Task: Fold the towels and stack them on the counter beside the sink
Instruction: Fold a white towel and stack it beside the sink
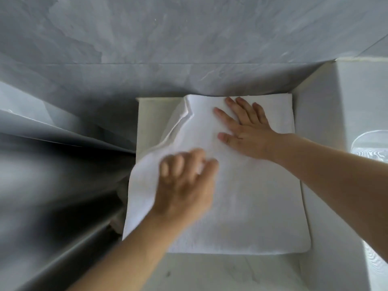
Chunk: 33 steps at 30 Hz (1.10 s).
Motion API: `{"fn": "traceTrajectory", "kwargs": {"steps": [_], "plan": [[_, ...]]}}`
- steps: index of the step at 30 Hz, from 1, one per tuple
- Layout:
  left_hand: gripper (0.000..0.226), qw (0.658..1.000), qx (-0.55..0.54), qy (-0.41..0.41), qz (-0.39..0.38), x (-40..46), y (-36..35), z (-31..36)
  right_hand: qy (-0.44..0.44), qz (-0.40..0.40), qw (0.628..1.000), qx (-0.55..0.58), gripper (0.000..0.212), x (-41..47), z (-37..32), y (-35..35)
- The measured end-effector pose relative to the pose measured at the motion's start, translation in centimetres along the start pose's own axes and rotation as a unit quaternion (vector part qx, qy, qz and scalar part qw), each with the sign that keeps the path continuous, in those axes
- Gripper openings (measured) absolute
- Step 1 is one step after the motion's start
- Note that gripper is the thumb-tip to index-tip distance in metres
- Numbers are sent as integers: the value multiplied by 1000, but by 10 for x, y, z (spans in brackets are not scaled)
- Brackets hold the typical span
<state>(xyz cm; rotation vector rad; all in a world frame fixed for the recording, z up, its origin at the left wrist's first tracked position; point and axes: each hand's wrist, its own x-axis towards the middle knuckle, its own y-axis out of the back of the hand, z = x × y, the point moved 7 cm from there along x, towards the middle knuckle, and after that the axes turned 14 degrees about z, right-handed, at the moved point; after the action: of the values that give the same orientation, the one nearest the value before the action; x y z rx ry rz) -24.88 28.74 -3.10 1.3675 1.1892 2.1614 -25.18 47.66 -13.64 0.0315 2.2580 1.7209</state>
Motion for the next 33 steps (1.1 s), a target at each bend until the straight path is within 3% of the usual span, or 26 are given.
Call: {"fn": "traceTrajectory", "kwargs": {"steps": [2,3,5,10,12,15,18,19,22,24,27,33], "plan": [[8,995,-24,-59,-78,-18,-5,34,-7,-10,1000,8,60,2,3,-2],[5,989,-28,-62,-132,-24,-14,41,-9,-13,1000,7,61,3,4,-2],[19,973,-22,-34,-227,-27,-31,39,-13,-15,1000,4,63,4,4,-1],[6,932,-61,-111,-339,-20,-48,54,-15,-14,1000,7,65,4,2,0],[6,917,-110,-82,-373,-16,-55,47,-12,-13,1000,7,66,5,3,0],[14,864,-189,-4,-467,-19,-69,31,-5,-11,1000,8,67,4,4,-1],[22,832,-203,-19,-516,-23,-68,31,-5,-3,1000,4,67,4,3,-2],[25,835,-205,-17,-511,-20,-65,32,-7,1,1000,3,66,4,3,-1],[19,918,-126,10,-376,2,-50,18,-8,25,1000,1,65,0,1,3],[23,943,-48,7,-329,-6,-38,14,5,70,997,-24,62,-7,-6,8],[44,933,42,0,-356,-29,-34,20,15,145,988,-52,57,-16,-13,15],[45,910,100,-42,-401,-28,-36,25,21,142,988,-62,55,-17,-13,15]]}}
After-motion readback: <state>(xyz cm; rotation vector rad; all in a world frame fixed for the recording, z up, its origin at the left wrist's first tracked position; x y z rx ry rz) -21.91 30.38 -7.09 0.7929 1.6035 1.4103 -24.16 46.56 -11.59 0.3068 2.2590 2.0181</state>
